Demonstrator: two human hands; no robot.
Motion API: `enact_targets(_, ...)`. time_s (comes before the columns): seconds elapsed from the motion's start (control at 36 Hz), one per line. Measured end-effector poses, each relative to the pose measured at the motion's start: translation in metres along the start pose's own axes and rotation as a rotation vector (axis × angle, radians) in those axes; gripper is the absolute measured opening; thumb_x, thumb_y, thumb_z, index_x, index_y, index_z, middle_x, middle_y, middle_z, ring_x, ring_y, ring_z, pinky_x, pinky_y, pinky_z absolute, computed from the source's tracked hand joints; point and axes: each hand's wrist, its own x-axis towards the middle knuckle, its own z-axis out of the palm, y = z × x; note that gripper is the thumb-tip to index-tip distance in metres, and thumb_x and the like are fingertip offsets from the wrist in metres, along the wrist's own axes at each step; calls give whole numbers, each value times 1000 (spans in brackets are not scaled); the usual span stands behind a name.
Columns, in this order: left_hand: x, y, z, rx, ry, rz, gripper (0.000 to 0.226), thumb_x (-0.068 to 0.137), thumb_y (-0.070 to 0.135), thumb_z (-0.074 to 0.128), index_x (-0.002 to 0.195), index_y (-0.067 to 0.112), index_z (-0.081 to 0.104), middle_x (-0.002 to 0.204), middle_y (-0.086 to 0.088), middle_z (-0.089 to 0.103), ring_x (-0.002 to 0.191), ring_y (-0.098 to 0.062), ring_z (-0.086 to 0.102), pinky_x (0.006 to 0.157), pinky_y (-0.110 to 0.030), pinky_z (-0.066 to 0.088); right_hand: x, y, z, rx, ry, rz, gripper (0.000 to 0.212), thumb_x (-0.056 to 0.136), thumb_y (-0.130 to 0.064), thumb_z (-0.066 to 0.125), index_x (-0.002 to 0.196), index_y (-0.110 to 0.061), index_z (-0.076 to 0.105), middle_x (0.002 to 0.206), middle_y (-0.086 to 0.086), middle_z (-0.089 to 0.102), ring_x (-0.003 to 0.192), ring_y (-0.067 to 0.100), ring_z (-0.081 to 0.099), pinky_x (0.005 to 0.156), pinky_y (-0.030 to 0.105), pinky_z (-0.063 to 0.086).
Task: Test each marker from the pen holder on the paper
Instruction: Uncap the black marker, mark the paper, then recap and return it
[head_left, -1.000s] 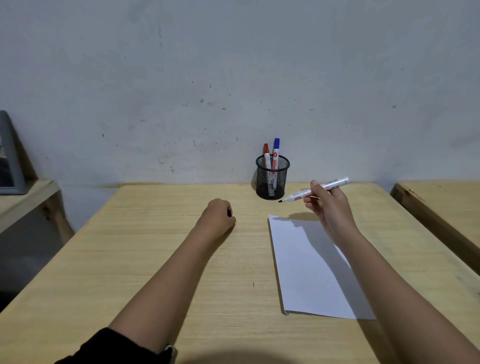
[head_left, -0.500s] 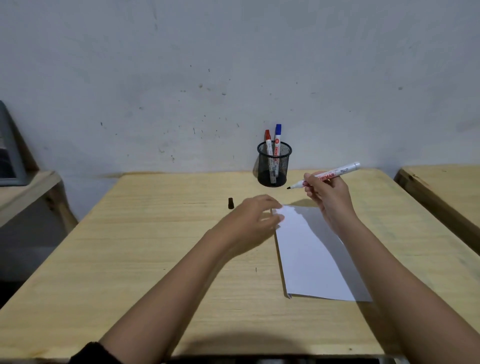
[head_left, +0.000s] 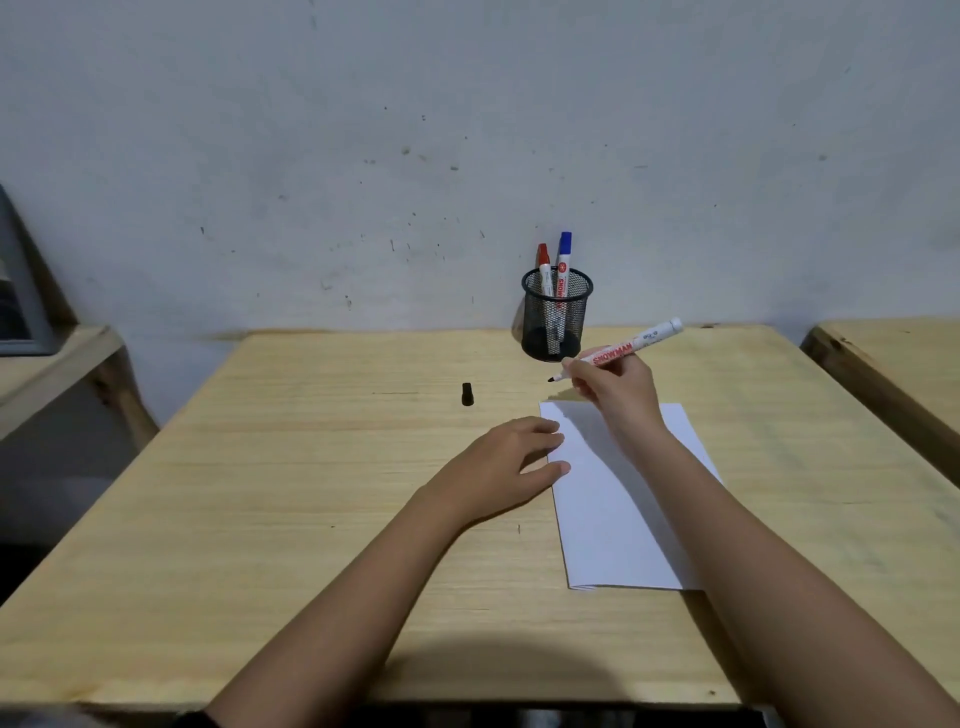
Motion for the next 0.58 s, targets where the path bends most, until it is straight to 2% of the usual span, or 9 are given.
enact_targets(0.06,-2,0,2,2,9,-9,48,92,41,51,134,18,51,147,7,42,134,-5,38,107,-22,32,2,4,6,-38,22,26,19,81,-11,68,92,-3,56,66,3,56,56,9,55,58,16,50)
enact_targets(0.11,-2,0,3,14,11,-15,50,93,42,49,137,18,48,150,8,39,136,-5,35,107,-20,29,2,8,11,-32,30,61,16,81,-12,66,89,-5,54,64,3,56,58,12,55,61,22,50)
enact_targets(0.19,-2,0,4,52,18,2,50,94,41,48,137,16,47,151,6,38,137,-6,34,104,-19,28,0,13,16,54,51,115,16,82,-6,61,76,-9,46,63,6,51,57,16,51,59,29,45)
enact_targets(0.25,-2,0,5,63,24,10,49,94,39,48,137,15,48,150,6,39,135,-6,36,102,-18,29,-1,15,16,29,69,100,20,82,-3,59,73,-11,44,65,6,49,58,15,49,56,25,46)
enact_targets(0.36,-1,-1,7,55,27,12,52,93,41,49,139,16,46,151,7,37,137,-5,33,102,-14,25,-3,16,16,-52,71,35,14,82,-2,59,83,-7,46,69,7,49,59,14,48,46,12,46)
enact_targets(0.44,0,-2,7,52,18,12,53,93,42,49,139,16,44,151,7,37,137,-5,34,102,-14,25,-1,17,17,-88,56,12,14,82,-1,59,86,-7,47,69,7,48,59,14,47,49,14,47)
enact_targets(0.53,1,-3,6,44,13,6,55,92,42,51,140,17,44,151,5,38,140,-5,31,106,-16,23,1,19,18,-66,48,31,18,82,0,60,78,-8,45,67,6,47,59,14,47,54,21,47)
enact_targets(0.58,1,-3,6,40,9,3,55,92,42,51,140,17,44,151,5,38,140,-6,30,107,-17,23,1,19,19,-69,50,28,19,82,1,60,78,-8,44,66,6,47,58,14,47,54,21,47)
